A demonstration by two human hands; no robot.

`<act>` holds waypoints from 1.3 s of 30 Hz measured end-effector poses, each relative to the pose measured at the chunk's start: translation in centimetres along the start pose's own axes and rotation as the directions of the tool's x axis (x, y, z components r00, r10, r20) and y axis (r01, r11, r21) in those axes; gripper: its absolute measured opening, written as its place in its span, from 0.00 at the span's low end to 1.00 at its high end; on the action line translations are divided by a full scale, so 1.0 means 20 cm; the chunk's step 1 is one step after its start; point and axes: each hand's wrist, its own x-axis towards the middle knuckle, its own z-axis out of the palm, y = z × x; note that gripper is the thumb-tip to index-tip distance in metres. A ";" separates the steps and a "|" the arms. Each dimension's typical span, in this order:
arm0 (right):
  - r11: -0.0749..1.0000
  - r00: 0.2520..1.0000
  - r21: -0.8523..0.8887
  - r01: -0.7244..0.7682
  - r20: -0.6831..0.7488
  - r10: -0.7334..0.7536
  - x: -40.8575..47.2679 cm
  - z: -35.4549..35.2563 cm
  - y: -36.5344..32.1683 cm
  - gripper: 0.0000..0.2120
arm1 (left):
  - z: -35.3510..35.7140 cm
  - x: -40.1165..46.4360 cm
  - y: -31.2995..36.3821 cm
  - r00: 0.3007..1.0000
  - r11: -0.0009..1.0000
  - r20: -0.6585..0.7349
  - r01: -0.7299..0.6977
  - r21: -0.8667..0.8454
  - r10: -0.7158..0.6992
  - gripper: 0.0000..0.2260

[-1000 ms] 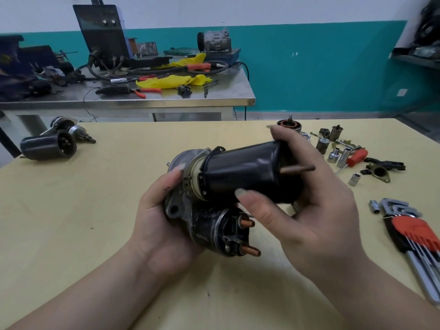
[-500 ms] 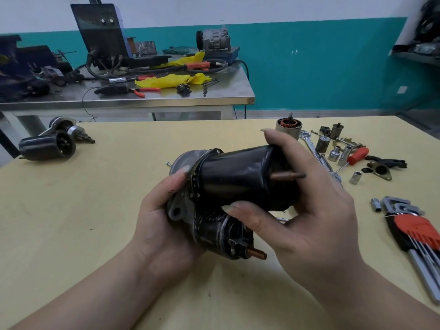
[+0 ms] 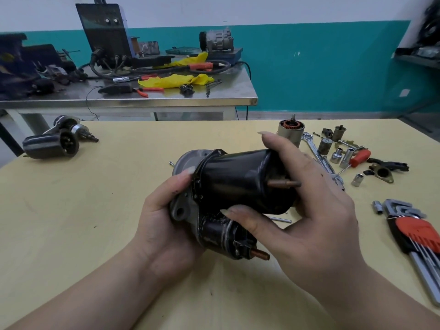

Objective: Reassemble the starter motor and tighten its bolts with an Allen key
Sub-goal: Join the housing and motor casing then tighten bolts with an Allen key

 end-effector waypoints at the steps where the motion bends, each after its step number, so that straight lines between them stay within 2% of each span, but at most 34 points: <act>1: 1.000 1.000 0.026 -0.018 -0.007 0.018 -0.01 0.00 0.00 0.35 | 0.00 0.00 0.00 1.000 1.000 0.009 -0.007 0.005 0.007 0.20; 6: 0.981 0.996 0.177 -0.084 -0.016 0.088 -0.03 0.02 -0.01 0.33 | 0.00 -0.01 0.02 0.996 0.998 0.077 -0.039 0.052 0.035 0.21; 11: 0.933 0.981 0.308 -0.187 0.008 0.194 -0.04 0.02 -0.02 0.32 | -0.01 -0.01 0.02 0.994 0.992 0.067 -0.090 0.086 0.084 0.25; 16: 0.843 0.959 0.462 -0.274 0.062 0.278 -0.05 0.01 -0.04 0.32 | 0.00 -0.02 0.04 0.985 0.980 0.122 -0.137 0.143 0.120 0.21; 21: 0.727 0.927 0.591 -0.349 0.103 0.361 -0.04 0.00 -0.02 0.29 | 0.03 -0.04 0.06 0.974 0.958 0.160 -0.190 0.215 0.157 0.23; 24: 0.729 0.929 0.588 -0.351 0.122 0.349 -0.03 -0.01 0.00 0.28 | 0.04 -0.04 0.06 0.971 0.926 0.160 -0.220 0.307 0.178 0.30; 28: 0.718 0.932 0.604 -0.345 0.130 0.339 -0.03 -0.02 0.00 0.28 | 0.04 -0.05 0.06 0.971 0.916 0.154 -0.226 0.332 0.184 0.36; 33: 0.714 0.930 0.614 -0.336 0.100 0.352 -0.03 0.00 -0.02 0.27 | 0.05 -0.06 0.06 0.973 0.946 0.172 -0.198 0.258 0.157 0.29; 39: 0.745 0.939 0.587 -0.317 0.086 0.332 -0.02 0.00 -0.04 0.28 | 0.04 -0.05 0.06 0.980 0.966 0.159 -0.155 0.208 0.123 0.27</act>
